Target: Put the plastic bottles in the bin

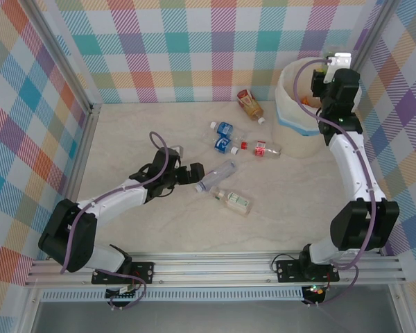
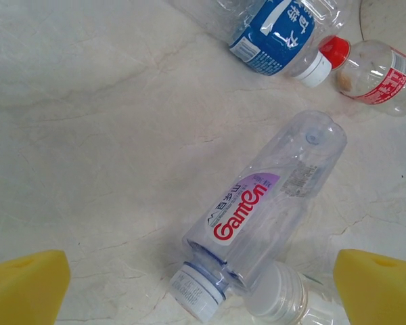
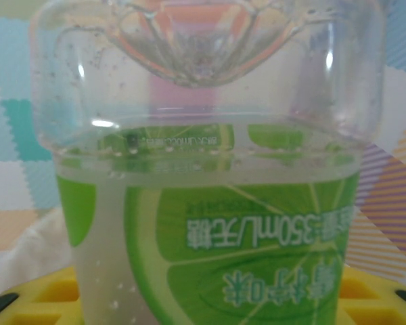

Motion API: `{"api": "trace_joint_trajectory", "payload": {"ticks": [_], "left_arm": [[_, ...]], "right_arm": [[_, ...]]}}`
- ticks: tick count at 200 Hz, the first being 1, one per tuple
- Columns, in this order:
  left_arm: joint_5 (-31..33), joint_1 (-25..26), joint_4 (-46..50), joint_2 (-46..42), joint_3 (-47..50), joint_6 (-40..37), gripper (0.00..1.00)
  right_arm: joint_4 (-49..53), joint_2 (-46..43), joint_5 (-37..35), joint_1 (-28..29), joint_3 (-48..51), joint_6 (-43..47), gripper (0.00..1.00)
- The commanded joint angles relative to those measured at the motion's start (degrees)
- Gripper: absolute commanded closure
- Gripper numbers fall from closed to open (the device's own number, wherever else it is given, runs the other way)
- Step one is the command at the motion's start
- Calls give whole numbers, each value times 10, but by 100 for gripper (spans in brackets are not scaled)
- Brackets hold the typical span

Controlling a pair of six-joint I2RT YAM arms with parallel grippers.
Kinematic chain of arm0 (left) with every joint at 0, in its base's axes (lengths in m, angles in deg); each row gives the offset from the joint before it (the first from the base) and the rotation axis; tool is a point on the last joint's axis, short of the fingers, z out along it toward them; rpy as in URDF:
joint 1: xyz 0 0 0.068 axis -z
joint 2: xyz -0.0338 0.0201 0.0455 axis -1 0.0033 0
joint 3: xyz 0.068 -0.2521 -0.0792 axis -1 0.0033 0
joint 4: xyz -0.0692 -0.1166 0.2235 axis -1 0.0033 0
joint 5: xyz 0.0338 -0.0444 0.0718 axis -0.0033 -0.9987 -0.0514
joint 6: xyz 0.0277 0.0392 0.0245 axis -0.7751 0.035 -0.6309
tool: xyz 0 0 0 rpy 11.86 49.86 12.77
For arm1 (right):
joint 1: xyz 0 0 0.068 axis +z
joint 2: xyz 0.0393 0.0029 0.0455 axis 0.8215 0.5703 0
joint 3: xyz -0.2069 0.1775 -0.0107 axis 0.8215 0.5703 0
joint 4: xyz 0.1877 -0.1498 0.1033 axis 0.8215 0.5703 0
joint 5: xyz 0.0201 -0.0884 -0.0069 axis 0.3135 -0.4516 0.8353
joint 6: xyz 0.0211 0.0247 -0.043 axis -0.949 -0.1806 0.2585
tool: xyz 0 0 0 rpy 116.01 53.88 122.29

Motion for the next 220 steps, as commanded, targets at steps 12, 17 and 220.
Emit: {"api": "trace_joint_trajectory", "payload": {"ticks": [12,17,220], "left_arm": [[-5,-8,32,8,-23,-39,0],[-6,-8,30,8,-24,-38,0],[1,25,111,110,-121,-174,0]], "right_arm": [[-45,35,-98,-19,0,20,47],[-45,41,-100,-22,-3,20,46],[149,13,-33,-33,-37,-61,0]]}}
